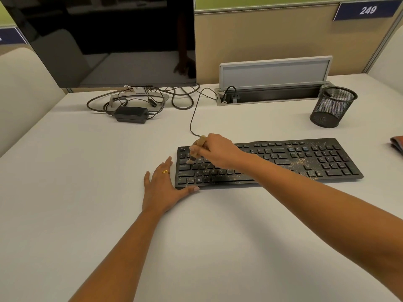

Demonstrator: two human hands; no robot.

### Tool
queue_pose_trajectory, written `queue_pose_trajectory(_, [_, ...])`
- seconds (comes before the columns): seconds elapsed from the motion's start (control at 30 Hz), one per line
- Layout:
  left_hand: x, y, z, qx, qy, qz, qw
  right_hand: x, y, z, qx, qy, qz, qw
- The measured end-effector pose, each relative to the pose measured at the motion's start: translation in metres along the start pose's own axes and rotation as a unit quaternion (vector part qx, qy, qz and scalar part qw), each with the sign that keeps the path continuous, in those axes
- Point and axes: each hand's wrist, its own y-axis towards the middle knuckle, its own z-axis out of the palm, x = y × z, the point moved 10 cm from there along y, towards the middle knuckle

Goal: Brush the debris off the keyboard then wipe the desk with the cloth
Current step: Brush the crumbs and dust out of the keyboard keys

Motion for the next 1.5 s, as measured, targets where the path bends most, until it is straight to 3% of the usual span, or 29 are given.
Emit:
queue_pose_trajectory(0.23, [-0.002,-0.002,-0.001,0.004,-0.008,0.0,1.0,-0.015,-0.004,-0.025,-0.012,-0.122,0.019,0.992])
queue_pose_trajectory(0.43, [-0.003,-0.001,-0.002,0.002,-0.007,0.002,1.0,-0.013,-0.007,-0.023,-0.069,0.034,0.044,0.996])
queue_pose_trajectory(0.7, [-0.001,-0.001,0.0,0.005,-0.003,-0.002,1.0,0.001,-0.003,-0.003,-0.026,-0.042,0.023,0.999])
queue_pose_trajectory(0.87, [-0.003,-0.003,-0.002,0.0,-0.008,0.0,1.0,0.002,0.002,-0.014,-0.071,-0.043,0.035,0.996])
queue_pose_trajectory(1.03, [-0.003,-0.001,-0.001,0.002,-0.008,-0.001,1.0,0.011,0.003,-0.001,-0.016,-0.076,0.027,0.997])
queue_pose_trajectory(1.2, [-0.003,-0.001,-0.001,0.004,-0.005,0.001,1.0,0.02,0.006,-0.002,0.032,0.005,-0.01,0.999])
queue_pose_trajectory(1.33, [-0.003,-0.001,-0.001,0.005,-0.006,-0.001,1.0,0.021,0.001,0.006,0.081,-0.09,-0.043,0.992])
queue_pose_trajectory(1.5, [-0.005,-0.002,-0.002,0.003,-0.006,0.002,1.0,0.015,-0.002,-0.007,0.046,-0.186,-0.033,0.981])
